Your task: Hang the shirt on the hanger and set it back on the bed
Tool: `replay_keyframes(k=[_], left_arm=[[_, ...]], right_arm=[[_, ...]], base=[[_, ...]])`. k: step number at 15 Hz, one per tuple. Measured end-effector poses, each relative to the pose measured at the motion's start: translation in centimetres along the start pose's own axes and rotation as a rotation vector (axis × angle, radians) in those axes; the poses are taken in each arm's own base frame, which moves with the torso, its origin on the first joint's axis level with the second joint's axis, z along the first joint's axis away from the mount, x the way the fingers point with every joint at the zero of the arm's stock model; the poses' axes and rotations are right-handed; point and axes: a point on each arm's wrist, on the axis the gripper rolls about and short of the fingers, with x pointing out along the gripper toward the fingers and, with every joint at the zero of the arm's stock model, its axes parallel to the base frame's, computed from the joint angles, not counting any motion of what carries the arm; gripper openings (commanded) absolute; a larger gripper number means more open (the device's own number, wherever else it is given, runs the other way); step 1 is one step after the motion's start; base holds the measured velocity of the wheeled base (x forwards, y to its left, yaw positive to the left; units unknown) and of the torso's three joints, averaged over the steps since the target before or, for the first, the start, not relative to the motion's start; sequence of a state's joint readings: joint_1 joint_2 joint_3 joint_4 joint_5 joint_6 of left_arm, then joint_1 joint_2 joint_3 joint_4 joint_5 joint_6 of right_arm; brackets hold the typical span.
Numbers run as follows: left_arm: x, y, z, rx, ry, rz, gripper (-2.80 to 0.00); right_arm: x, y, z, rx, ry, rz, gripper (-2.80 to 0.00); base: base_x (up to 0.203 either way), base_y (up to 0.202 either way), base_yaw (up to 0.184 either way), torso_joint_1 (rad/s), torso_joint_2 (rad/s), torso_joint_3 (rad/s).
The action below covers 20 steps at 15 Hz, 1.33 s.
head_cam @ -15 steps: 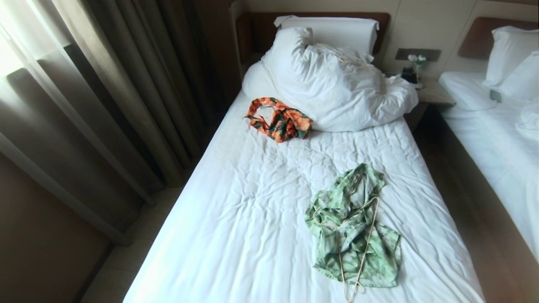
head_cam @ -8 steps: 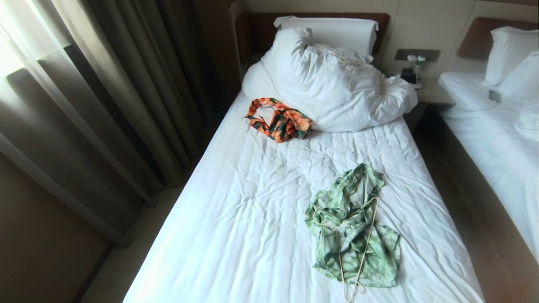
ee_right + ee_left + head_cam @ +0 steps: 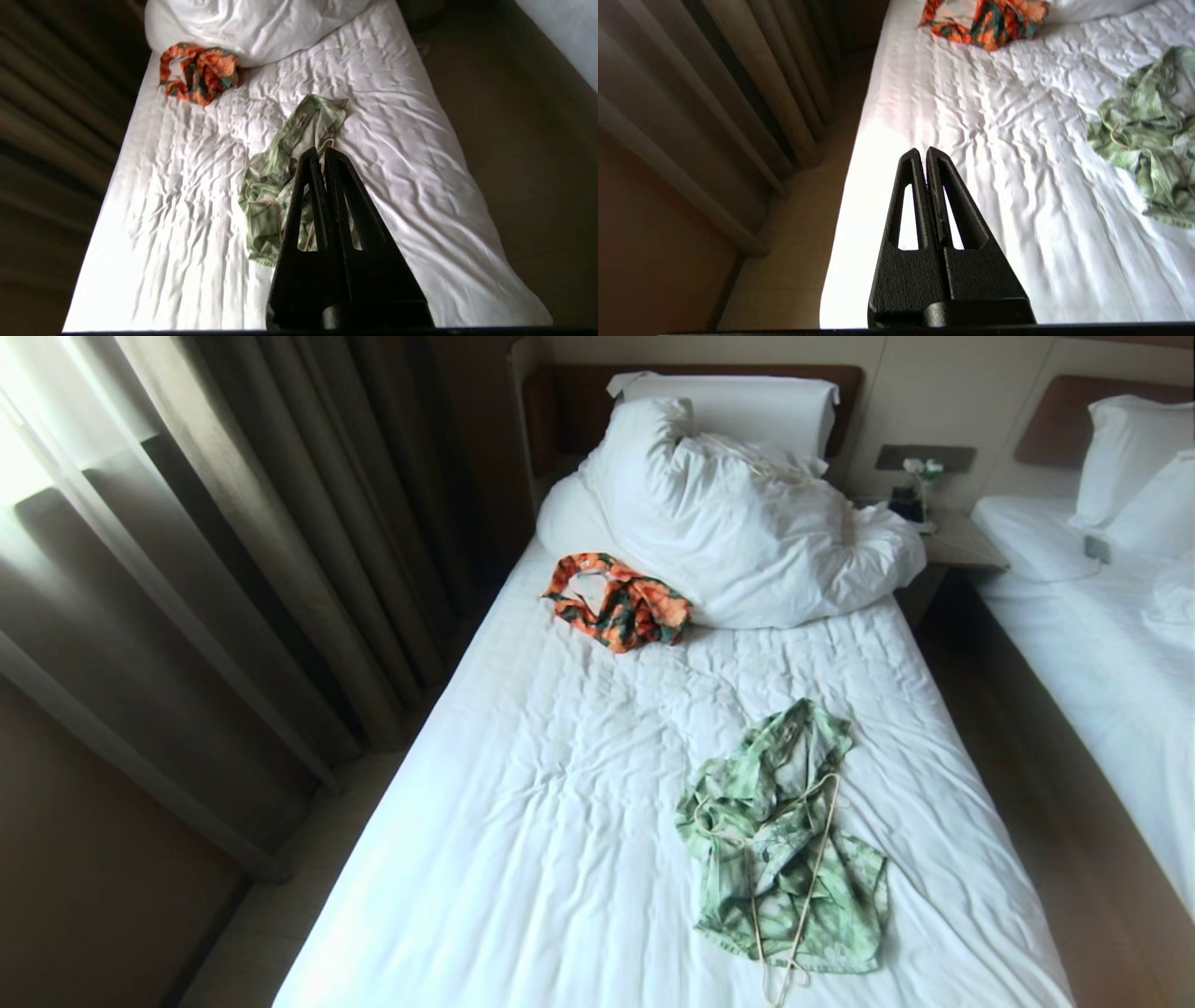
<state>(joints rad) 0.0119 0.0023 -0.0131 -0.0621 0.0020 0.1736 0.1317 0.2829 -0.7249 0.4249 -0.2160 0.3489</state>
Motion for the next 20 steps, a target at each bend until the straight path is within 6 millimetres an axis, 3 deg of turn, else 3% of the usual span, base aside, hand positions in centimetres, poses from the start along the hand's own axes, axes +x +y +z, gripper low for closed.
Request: replay_keyframes(k=[3,6,10,16,20], left_arm=[[0.0,-0.3,-0.9,0.002,0.063,-0.059,-2.80],[0.0,-0.3,-1.0,-0.014,0.072,-0.059,-2.80],[0.0,-0.2,-1.0,-0.092,0.078,-0.028,-2.80],[0.0,-0.2,-1.1,-0.098,0.078,-0.028,-2.80],[0.0,-0.2,-1.1,-0.098,0.078,-0.027,-2.80]], right_arm=[[0.6,-0.2,-1.3,-0.026,0.019,-0.049,-2.80],[-0.1,-0.2,-2.3,-0.071,-0.003,-0.054,-2.80],[-1.4,-1.2,-6.1,-0.205,-0.019,0.039,-2.80],[2.0,-2.9,-12.0,-0.355,-0.012,0.066,-2.80],[3.0,-3.4,-13.7,-0.421,-0.040,0.100,-2.80]], base=[[0.000,0.000,0.000,0.000,0.00,0.000],[0.000,0.000,0.000,0.000,0.00,0.000],[0.000,0.000,0.000,0.000,0.00,0.000],[0.000,0.000,0.000,0.000,0.00,0.000],[0.000,0.000,0.000,0.000,0.00,0.000]])
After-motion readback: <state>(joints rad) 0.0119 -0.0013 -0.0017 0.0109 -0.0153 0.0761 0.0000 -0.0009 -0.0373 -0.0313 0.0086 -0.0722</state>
